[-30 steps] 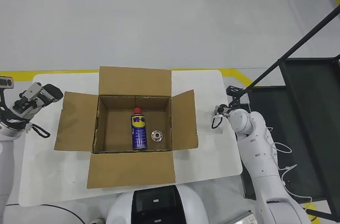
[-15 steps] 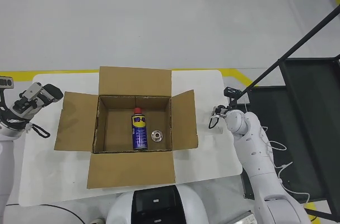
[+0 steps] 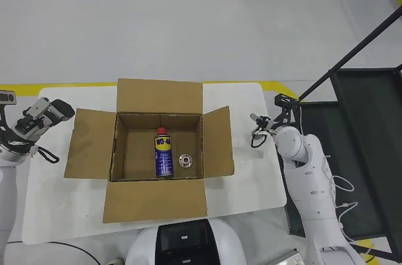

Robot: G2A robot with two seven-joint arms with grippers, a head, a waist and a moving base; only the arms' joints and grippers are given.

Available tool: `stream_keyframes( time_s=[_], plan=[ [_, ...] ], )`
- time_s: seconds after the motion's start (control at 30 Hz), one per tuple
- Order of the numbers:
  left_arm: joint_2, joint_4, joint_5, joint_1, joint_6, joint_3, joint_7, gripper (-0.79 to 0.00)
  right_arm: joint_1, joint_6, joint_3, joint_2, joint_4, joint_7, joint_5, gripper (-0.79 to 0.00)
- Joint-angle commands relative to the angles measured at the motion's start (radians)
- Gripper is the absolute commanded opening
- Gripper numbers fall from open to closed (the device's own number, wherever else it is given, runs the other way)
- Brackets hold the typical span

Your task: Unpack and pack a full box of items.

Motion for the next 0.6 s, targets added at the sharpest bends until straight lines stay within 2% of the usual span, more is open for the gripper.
stream_keyframes(
  time_s=[0.0,0.27,0.43,0.57],
  plan=[
    [0.000,0.000,0.000,0.000,0.000,0.000,0.000,0.000,-0.031,0.005,0.016,0.003,-0.138,0.020,0.008,0.000],
    [0.000,0.000,0.000,0.000,0.000,0.000,0.000,0.000,-0.095,-0.049,-0.027,0.010,-0.502,0.133,0.002,0.000],
    [0.000,0.000,0.000,0.000,0.000,0.000,0.000,0.000,-0.095,-0.065,-0.120,0.009,-0.626,0.211,0.069,0.000],
    [0.000,0.000,0.000,0.000,0.000,0.000,0.000,0.000,-0.064,-0.053,-0.235,0.005,-0.648,0.260,0.063,0.000]
  ],
)
